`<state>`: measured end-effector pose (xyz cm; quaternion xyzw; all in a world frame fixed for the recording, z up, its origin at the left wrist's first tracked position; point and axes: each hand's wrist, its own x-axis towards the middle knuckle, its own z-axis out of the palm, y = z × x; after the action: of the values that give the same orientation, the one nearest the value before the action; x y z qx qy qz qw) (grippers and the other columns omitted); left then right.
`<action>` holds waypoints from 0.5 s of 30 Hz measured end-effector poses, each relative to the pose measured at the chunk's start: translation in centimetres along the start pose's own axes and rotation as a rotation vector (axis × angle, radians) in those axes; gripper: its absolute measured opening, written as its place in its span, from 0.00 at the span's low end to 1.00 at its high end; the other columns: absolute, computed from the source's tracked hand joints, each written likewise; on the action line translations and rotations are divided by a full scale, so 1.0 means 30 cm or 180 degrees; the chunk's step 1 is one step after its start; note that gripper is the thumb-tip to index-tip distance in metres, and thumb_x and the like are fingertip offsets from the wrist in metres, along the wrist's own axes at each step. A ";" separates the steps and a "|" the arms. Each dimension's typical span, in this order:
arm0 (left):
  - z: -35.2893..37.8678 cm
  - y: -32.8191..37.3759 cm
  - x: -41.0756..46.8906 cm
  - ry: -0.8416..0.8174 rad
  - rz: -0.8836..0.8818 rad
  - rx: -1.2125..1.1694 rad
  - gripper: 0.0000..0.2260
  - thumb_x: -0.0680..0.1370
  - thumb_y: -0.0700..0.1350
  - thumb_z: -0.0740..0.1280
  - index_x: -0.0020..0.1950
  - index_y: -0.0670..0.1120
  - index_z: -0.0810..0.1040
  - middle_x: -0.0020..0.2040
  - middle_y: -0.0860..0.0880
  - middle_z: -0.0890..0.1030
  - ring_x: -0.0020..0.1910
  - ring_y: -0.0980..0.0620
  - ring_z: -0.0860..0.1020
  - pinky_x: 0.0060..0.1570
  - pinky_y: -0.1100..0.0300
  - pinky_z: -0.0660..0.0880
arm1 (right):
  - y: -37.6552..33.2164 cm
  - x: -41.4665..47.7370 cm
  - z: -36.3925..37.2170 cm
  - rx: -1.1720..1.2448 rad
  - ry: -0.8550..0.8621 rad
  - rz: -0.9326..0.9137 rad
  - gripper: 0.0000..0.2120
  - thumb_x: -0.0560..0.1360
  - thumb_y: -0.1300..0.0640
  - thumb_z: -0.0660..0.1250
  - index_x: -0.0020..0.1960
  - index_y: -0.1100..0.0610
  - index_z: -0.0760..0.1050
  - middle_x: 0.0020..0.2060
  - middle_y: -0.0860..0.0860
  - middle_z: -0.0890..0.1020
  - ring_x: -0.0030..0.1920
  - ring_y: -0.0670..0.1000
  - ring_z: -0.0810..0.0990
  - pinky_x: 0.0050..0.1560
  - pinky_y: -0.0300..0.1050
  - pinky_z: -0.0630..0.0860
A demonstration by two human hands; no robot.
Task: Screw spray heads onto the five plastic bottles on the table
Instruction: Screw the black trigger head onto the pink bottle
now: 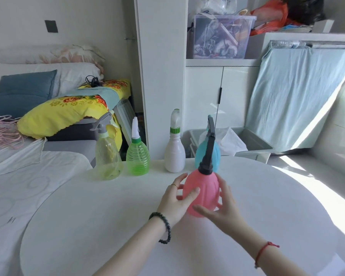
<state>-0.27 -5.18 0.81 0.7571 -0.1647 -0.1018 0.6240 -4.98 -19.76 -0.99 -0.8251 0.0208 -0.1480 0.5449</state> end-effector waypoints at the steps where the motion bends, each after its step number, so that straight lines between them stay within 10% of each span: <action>1: 0.037 0.023 0.032 -0.0022 0.0027 0.0032 0.28 0.69 0.60 0.68 0.67 0.58 0.65 0.60 0.51 0.72 0.56 0.49 0.77 0.56 0.48 0.77 | 0.004 0.027 -0.048 -0.0041 0.0052 -0.0004 0.46 0.59 0.52 0.78 0.70 0.47 0.57 0.62 0.50 0.68 0.62 0.53 0.71 0.60 0.57 0.75; 8: 0.309 0.128 0.325 -0.0309 0.0062 -0.0083 0.29 0.75 0.52 0.65 0.72 0.55 0.56 0.69 0.51 0.66 0.67 0.51 0.68 0.67 0.49 0.67 | 0.065 0.280 -0.376 -0.0194 0.0231 0.0086 0.37 0.63 0.59 0.77 0.61 0.44 0.57 0.59 0.49 0.70 0.59 0.51 0.71 0.44 0.42 0.78; 15: 0.451 0.081 0.538 -0.0652 -0.0316 -0.0150 0.34 0.73 0.42 0.65 0.74 0.55 0.50 0.61 0.55 0.68 0.57 0.53 0.72 0.63 0.55 0.70 | 0.205 0.499 -0.507 -0.0521 0.0087 0.0371 0.41 0.63 0.60 0.76 0.68 0.51 0.57 0.56 0.50 0.70 0.55 0.52 0.72 0.45 0.43 0.74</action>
<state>9.49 -23.98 1.31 0.7351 -0.1874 -0.2133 0.6156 6.04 -38.78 2.26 -0.8621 0.0883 -0.1251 0.4831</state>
